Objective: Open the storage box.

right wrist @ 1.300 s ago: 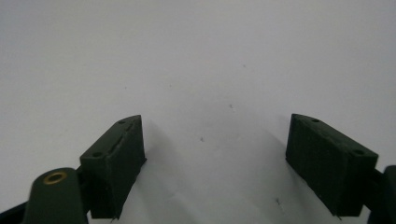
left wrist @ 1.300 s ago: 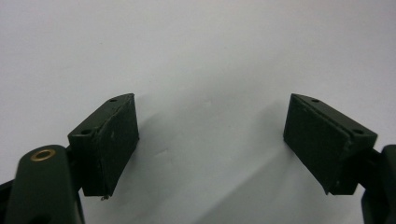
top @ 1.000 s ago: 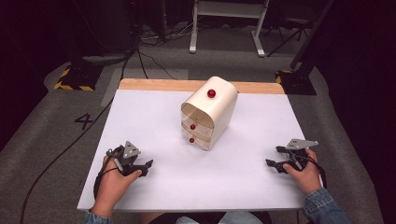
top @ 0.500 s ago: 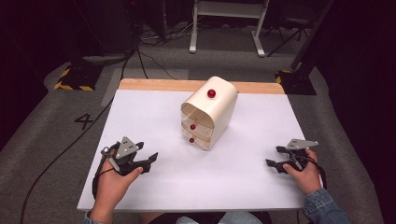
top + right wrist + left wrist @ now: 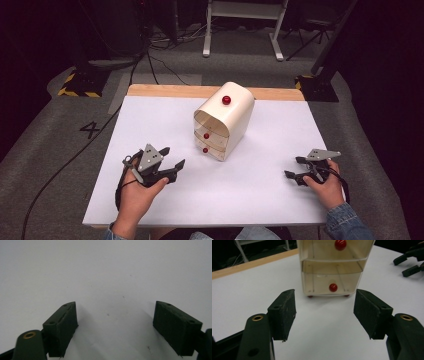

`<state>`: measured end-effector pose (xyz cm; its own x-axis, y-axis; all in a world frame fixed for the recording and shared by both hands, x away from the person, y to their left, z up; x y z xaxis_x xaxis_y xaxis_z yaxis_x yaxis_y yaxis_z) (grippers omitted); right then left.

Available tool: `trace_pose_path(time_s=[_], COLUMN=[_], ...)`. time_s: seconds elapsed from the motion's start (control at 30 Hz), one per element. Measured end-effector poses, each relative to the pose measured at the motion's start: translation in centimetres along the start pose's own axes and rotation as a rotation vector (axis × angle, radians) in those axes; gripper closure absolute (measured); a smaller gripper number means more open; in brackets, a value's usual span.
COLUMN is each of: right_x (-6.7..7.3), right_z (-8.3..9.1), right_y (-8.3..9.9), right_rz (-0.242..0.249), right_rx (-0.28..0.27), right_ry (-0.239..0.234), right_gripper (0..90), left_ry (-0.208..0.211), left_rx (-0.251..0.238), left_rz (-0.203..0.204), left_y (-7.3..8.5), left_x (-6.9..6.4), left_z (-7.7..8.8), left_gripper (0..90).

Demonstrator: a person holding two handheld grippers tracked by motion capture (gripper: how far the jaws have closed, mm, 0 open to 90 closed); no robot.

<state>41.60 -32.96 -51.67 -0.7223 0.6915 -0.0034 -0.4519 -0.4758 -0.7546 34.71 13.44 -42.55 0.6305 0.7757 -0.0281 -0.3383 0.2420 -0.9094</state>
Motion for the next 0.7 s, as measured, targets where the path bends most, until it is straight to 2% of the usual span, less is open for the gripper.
trace_pose_path(time_s=[0.17,0.27,0.37,0.53,0.7], right_x=[0.0,0.0,0.0,0.0,0.0], right_z=[0.0,0.0,0.0,0.0,0.0], right_y=[0.0,0.0,0.0,0.0,0.0], right_rz=[0.000,-0.001,0.000,0.001,0.003], right_rx=[0.000,-0.001,-0.001,-0.002,-0.003], right_ry=[0.000,-0.001,0.000,0.000,0.004], right_gripper=[19.5,19.5,19.5,19.5,19.6], left_ry=[0.007,0.003,0.020,0.001,0.000], left_rx=[-0.017,-0.024,-0.052,-0.031,-0.019], left_rz=[-0.006,-0.020,-0.017,-0.015,-0.013], left_y=[-0.7,-0.9,-0.9,-0.7,-0.1], left_x=[-0.9,-1.4,-1.8,-2.2,-2.9], left_z=[-0.9,-2.1,-3.1,-4.5,-6.8], left_gripper=[35.1,35.2,32.5,32.9,33.0])
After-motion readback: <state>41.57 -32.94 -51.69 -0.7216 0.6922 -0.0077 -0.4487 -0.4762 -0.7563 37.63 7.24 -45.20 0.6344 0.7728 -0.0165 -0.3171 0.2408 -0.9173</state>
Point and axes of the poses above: each handheld gripper's, and its own axes: z roughly backward along the jaws, y roughly out of its underside, x roughly to its left, the point moved 5 cm from there along -z, roughly forward along the jaws, and after that the axes turned 2 degrees about -x, right-handed, at the moved point
